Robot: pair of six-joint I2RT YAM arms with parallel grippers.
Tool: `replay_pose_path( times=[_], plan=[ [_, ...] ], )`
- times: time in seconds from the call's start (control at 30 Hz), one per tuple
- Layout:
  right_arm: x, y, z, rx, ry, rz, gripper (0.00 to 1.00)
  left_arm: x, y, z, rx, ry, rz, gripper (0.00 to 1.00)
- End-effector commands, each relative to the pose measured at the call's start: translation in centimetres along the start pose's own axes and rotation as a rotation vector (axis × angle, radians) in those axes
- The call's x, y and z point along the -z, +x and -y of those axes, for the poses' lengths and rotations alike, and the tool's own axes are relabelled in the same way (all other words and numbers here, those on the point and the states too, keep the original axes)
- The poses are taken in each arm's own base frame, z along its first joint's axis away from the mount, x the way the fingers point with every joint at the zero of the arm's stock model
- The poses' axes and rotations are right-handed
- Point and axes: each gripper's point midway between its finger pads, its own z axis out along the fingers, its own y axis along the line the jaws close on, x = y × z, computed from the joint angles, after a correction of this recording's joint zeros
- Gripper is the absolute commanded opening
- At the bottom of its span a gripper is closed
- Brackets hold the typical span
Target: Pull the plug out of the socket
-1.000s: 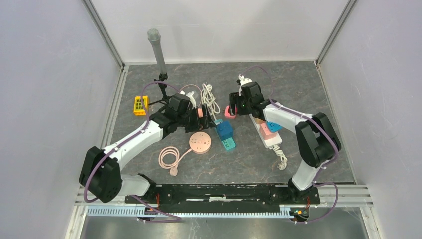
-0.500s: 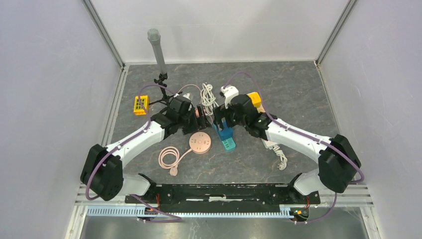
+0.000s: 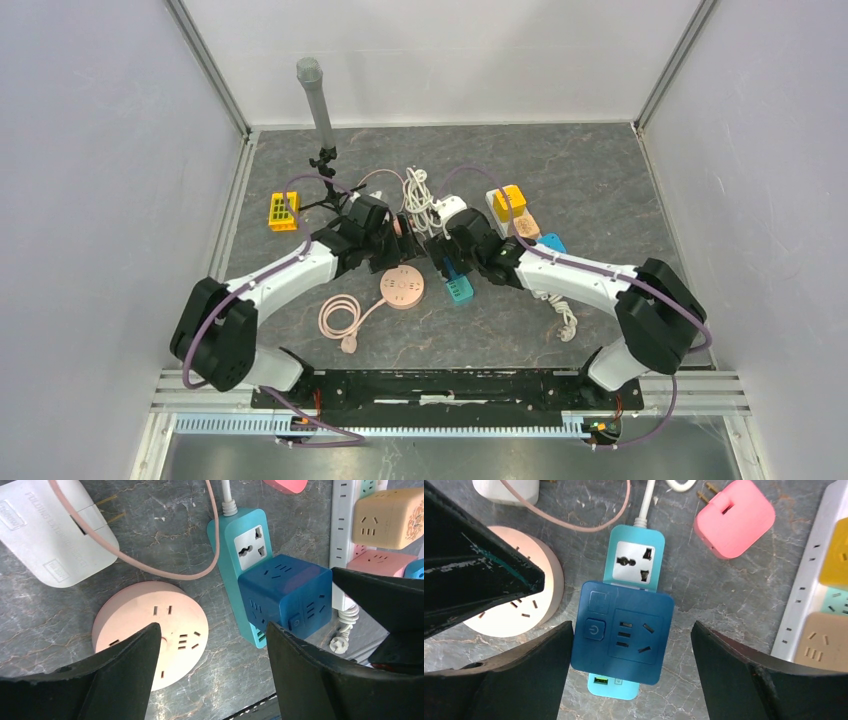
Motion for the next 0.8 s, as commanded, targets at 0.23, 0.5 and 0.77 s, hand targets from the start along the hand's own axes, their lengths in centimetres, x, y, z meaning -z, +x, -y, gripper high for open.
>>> replay_pose_path(
  times=[0.23, 0.5, 0.77],
  plan=[
    [-0.9, 1.7, -1.2, -0.046, -0.044, -0.049, 0.62, -3.0, -0.8, 2.1, 0.017, 0.069, -0.027, 0.76],
    [-0.1, 2.4, -2.2, -0.087, -0.082, -0.056, 0.36, -4.5, -0.9, 2.7, 0.063, 0.092, -0.035, 0.73],
    [-0.3, 2.8, -3.2, -0.097, -0.084, -0.066, 0.26, -7.5, -1.8, 2.8, 0.065, 0.076, -0.023, 0.57]
  ],
)
